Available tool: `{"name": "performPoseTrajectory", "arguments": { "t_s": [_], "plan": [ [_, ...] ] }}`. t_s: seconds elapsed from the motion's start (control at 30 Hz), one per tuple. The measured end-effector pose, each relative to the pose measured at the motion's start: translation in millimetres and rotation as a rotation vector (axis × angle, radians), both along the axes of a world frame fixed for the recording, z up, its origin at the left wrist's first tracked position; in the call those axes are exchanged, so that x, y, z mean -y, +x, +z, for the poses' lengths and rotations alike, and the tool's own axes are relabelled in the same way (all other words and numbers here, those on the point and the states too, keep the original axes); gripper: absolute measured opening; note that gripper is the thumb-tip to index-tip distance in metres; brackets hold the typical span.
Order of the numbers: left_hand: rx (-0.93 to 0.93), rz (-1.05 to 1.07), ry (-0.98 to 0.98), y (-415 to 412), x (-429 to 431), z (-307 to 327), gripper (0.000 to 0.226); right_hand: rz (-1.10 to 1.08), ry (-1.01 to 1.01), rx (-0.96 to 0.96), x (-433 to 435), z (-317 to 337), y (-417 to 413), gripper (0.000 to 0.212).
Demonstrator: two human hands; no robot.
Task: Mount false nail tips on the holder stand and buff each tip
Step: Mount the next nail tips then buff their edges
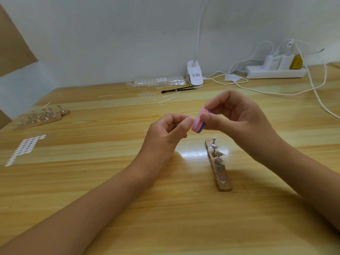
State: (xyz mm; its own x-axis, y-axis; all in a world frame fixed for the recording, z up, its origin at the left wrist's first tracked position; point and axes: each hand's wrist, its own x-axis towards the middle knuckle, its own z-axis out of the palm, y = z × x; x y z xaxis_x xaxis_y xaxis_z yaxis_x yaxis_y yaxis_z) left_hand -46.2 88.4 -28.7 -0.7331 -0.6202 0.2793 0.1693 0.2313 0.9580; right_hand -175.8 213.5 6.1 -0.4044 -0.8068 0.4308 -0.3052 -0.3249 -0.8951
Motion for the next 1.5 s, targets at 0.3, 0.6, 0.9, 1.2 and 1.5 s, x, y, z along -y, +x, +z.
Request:
{"name": "performPoseTrajectory", "arguments": {
  "t_s": [0.3,0.6,0.9,1.2,1.5],
  "plan": [
    [0.009,-0.010,-0.030,0.1,-0.7,-2.0,0.009,-0.003,0.041,-0.070,-0.6,1.7,-1.2,0.028],
    [-0.006,-0.047,-0.021,0.9,-4.5,0.4,0.021,0.023,0.135,-0.200,-3.6,4.0,-9.1,0.026],
    [0.040,-0.088,-0.126,2.0,-3.3,-4.5,0.013,0.060,0.157,-0.250,-5.0,3.4,-12.9,0.027],
    [0.045,-0.079,-0.151,4.1,-4.0,-0.1,0.017,0.048,0.129,-0.248,-3.5,1.2,-12.0,0.026],
    [0.026,-0.067,-0.076,4.7,-5.5,6.1,0.021,0.009,0.123,-0.215,-2.9,-0.6,-10.5,0.027]
  ]
}}
